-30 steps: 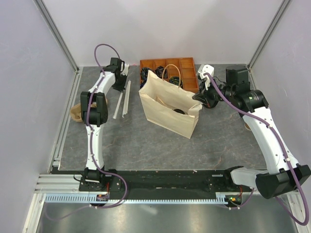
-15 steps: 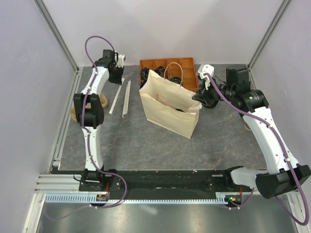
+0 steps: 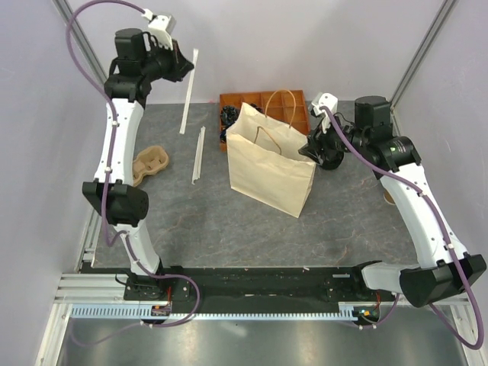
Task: Pack the takeout coffee
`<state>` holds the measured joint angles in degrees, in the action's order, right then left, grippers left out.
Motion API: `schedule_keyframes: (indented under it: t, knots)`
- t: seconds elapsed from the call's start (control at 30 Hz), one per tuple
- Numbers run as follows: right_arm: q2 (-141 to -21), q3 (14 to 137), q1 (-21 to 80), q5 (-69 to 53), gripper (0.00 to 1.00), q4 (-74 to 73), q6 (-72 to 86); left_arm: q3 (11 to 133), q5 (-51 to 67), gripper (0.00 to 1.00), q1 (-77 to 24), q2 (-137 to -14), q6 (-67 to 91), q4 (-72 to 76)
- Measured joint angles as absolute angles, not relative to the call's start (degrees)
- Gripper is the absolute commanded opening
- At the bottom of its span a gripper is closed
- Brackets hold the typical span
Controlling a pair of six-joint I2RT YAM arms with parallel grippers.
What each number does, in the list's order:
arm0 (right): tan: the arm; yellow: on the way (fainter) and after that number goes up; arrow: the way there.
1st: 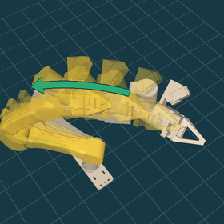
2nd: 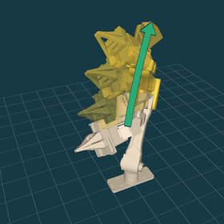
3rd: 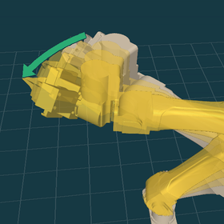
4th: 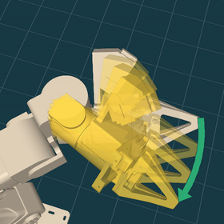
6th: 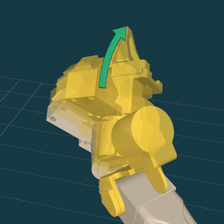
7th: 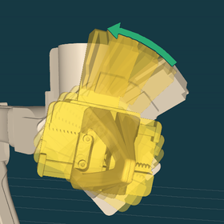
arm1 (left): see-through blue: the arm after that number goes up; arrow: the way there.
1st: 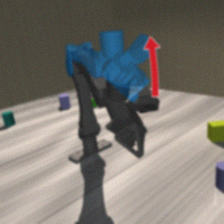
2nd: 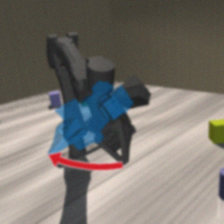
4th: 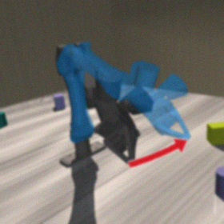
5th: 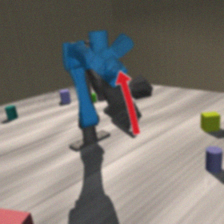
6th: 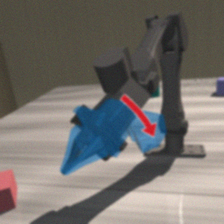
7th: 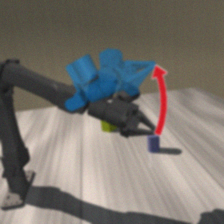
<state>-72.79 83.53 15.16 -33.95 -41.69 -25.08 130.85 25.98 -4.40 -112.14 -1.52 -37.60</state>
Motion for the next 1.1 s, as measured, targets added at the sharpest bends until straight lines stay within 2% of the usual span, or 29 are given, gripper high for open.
schedule_keyframes:
  t: [0.1,0.13,0.4,0.83,1.1]
  knots:
    - [-73.1,83.8,15.2,-32.8,0.73,-41.0,-23.7,130.8,32.4,0.02,-4.4,-109.0,1.7,-30.4]
    - [-73.1,83.9,15.2,-32.4,0.80,-40.8,-23.2,130.8,34.5,0.02,-4.4,-108.3,3.0,-27.6]
    - [-73.2,86.4,15.2,-29.4,0.98,-39.3,-18.7,130.9,46.9,0.02,-6.5,-107.2,12.1,-9.3]
    - [-73.1,88.9,15.2,-24.3,0.98,-37.1,-12.3,132.3,55.2,0.02,-22.4,-107.3,13.6,5.5]
    - [-70.5,90.5,14.4,-19.3,0.98,-36.9,-4.3,124.9,60.7,0.02,-29.5,-107.3,10.1,8.7]
